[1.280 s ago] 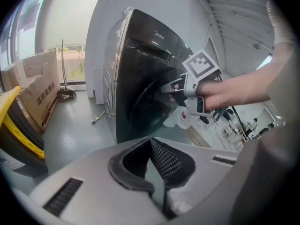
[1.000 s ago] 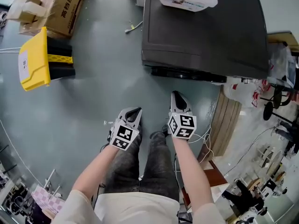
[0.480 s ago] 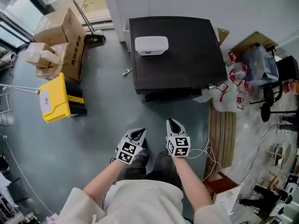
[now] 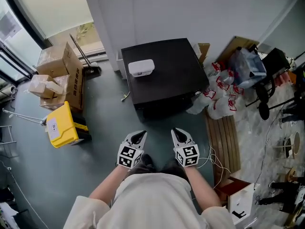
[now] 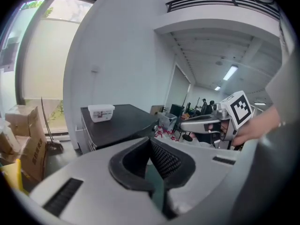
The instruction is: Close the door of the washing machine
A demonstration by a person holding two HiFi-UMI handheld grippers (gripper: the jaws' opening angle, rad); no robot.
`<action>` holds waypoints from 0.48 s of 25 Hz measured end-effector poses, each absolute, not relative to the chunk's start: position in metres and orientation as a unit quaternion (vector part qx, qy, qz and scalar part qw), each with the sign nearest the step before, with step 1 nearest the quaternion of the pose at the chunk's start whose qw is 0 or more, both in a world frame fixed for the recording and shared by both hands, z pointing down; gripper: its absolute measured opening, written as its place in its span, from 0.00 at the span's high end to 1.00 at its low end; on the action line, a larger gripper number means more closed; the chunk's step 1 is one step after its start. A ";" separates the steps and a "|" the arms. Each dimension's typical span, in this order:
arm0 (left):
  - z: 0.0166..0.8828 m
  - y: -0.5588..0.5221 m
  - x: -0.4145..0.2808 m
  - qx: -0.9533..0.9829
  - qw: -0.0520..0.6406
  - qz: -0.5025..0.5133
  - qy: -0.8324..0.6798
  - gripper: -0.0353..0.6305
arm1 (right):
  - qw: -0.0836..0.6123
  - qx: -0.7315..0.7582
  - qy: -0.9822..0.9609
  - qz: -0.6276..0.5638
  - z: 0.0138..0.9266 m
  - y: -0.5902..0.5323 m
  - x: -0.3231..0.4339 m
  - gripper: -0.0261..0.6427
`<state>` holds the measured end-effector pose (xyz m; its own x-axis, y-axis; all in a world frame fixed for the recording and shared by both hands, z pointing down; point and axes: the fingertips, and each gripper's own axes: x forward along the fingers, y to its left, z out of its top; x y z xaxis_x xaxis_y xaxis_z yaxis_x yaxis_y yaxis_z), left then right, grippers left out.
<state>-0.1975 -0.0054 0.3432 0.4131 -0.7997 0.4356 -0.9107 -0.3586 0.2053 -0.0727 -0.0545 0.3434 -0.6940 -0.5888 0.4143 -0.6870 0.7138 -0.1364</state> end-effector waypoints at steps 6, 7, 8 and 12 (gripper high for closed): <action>0.291 0.007 -0.191 0.821 0.191 0.102 -0.528 0.93 | 0.133 0.365 -0.915 0.111 0.282 -0.042 -0.046 0.90; 0.285 0.007 -0.189 0.822 0.187 0.099 -0.528 0.93 | 0.127 0.366 -0.915 0.110 0.275 -0.041 -0.041 0.91; 0.279 0.007 -0.188 0.822 0.185 0.097 -0.529 0.93 | 0.121 0.368 -0.915 0.113 0.268 -0.042 -0.036 0.91; 0.255 0.001 -0.186 0.815 0.179 0.082 -0.545 0.93 | 0.098 0.369 -0.917 0.116 0.245 -0.047 -0.020 0.91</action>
<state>-0.1863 0.0007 0.2546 0.3915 -0.8595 0.3286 -0.9182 -0.3411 0.2016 -0.0197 -0.0471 0.2449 -0.7084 -0.6537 0.2662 -0.6994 0.7009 -0.1401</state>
